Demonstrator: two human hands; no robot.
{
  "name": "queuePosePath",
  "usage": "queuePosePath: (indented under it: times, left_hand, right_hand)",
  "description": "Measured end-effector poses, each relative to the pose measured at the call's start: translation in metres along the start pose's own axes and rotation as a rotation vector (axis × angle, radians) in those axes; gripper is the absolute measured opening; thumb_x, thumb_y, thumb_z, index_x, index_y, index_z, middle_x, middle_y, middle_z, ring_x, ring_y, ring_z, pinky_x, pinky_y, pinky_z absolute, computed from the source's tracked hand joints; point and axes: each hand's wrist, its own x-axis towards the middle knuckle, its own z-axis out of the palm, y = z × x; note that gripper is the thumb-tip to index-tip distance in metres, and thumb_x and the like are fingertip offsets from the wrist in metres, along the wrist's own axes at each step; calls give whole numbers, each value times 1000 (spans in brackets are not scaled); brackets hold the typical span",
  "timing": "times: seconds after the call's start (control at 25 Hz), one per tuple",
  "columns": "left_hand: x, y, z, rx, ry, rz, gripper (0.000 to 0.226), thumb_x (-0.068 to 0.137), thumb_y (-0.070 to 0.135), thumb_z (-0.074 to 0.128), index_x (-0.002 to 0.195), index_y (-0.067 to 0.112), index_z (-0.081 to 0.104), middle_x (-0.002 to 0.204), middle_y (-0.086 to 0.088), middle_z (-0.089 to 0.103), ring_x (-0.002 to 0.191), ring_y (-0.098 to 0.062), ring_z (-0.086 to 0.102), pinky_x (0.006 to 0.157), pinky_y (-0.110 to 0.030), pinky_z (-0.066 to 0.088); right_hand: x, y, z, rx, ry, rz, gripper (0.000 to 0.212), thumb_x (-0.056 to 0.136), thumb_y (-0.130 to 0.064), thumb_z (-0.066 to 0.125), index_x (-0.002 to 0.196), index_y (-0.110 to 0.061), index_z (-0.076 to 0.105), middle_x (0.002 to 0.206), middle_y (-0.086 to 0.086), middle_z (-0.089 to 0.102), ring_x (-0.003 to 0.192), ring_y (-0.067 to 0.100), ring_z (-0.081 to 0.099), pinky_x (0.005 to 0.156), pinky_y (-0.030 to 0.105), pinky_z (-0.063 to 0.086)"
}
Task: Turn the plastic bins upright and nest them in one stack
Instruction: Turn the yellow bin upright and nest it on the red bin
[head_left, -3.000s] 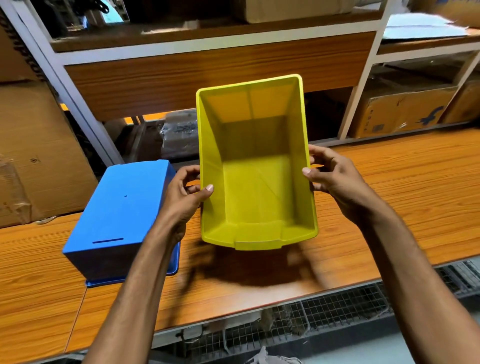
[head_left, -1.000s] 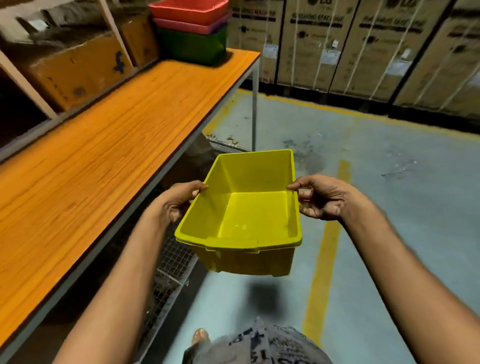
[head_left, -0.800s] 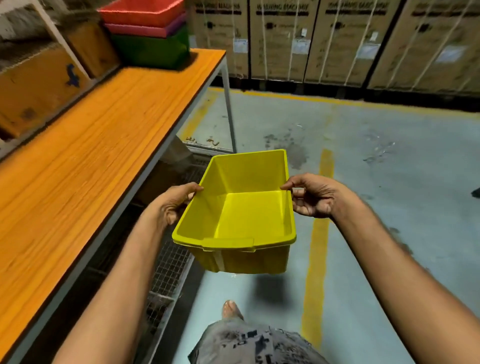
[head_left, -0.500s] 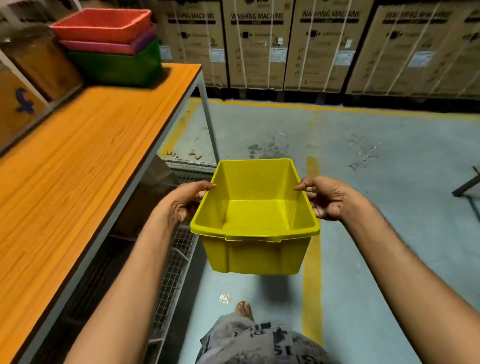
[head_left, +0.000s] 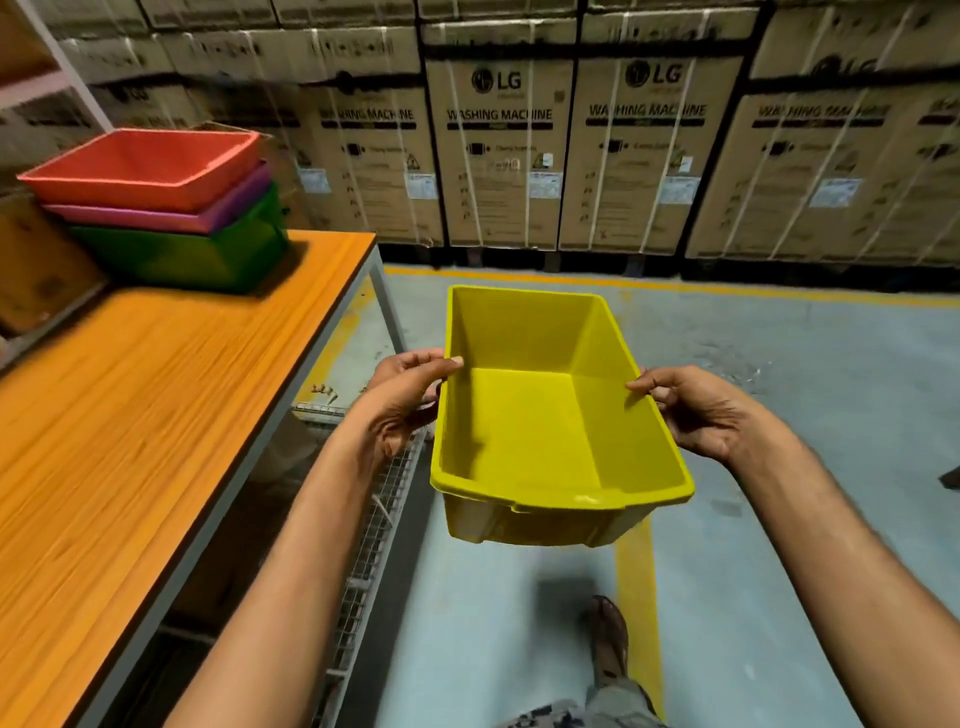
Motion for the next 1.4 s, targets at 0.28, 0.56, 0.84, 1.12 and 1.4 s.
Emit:
queuePosePath:
  times: [0.28, 0.56, 0.84, 1.12, 1.4]
  left_hand:
    - [93, 50, 47, 44, 143, 295, 49, 89, 5, 75, 134, 16, 59, 108, -3, 61, 90, -17, 62, 69, -32, 52]
    - [147, 92, 58, 25, 434, 583, 45, 89, 13, 78, 122, 38, 63, 110, 4, 59, 91, -10, 55, 87, -31, 50]
    - [203, 146, 6, -93, 558, 617, 47, 87, 5, 75, 129, 19, 61, 110, -6, 59, 87, -19, 50, 69, -26, 48]
    - [236, 209, -68, -236, 540, 559, 57, 80, 4, 72, 135, 9, 57, 122, -12, 70, 95, -19, 71, 72, -30, 61]
    - [246, 278, -128, -314, 673, 484, 62, 74, 3, 76, 134, 4, 61, 121, -18, 71, 65, -10, 73, 54, -22, 59]
  right_hand:
    - [121, -128, -24, -241, -68, -265, 40, 92, 14, 59, 119, -15, 57, 117, 9, 70, 90, 15, 73, 68, 32, 62]
    - [228, -232, 6, -405, -283, -451, 44, 92, 7, 64, 125, -20, 54, 125, 12, 65, 105, 21, 63, 86, 40, 54]
    - [323, -303, 92, -374, -536, -476, 43, 89, 14, 62, 118, -18, 56, 110, -1, 72, 101, 16, 69, 81, 33, 58]
    - [382, -375, 187, -391, -779, -334, 93, 49, -11, 96, 133, -3, 55, 116, 14, 71, 106, 27, 68, 85, 41, 60]
    - [415, -447, 298, -374, -988, -102, 49, 81, 4, 58, 128, -7, 67, 136, 18, 66, 127, 32, 61, 117, 50, 38]
